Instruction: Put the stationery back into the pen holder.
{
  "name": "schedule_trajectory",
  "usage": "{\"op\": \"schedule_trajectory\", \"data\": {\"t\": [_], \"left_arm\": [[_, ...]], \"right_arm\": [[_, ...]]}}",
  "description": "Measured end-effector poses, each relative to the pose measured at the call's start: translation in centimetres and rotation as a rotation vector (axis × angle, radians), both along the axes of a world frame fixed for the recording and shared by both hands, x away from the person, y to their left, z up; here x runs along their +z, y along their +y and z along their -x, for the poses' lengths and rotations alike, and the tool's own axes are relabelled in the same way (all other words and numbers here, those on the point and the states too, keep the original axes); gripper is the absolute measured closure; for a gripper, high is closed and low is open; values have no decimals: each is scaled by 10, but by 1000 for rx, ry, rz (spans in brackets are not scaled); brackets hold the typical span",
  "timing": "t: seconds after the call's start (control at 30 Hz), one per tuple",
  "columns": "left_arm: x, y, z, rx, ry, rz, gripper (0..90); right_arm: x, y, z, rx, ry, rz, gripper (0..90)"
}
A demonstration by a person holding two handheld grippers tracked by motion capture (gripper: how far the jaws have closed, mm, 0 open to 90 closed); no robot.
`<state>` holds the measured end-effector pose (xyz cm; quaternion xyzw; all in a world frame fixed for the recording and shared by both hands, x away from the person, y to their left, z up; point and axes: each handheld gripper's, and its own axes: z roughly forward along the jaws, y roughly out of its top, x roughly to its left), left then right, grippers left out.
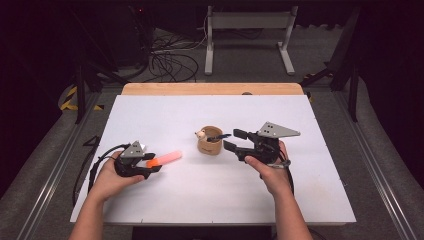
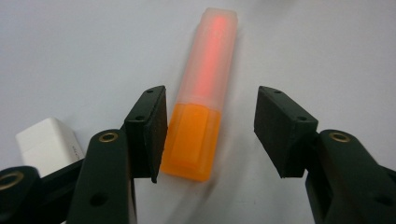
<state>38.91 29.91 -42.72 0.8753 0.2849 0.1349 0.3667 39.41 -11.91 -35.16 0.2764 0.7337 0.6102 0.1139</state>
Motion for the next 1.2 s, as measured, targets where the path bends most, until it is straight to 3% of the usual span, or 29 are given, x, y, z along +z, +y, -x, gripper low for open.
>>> {"op": "schedule_trajectory", "data": {"t": [0.4, 0.57, 0.9, 1.13, 1.2], "left_arm": [[-5, 2, -4, 28, 22, -39, 517], [-6, 2, -4, 32, 27, -31, 537], [-6, 2, -3, -9, 15, -39, 643], [-4, 0, -2, -18, 5, -53, 646], [-3, -2, -1, -29, 4, -35, 646]], "right_arm": [[1, 5, 3, 41, -12, 5, 411], [1, 7, 3, 62, -12, 6, 415], [0, 12, 4, 96, -16, 21, 426], [-1, 16, 6, 117, -23, 50, 445], [-1, 18, 7, 125, -32, 71, 451]]}}
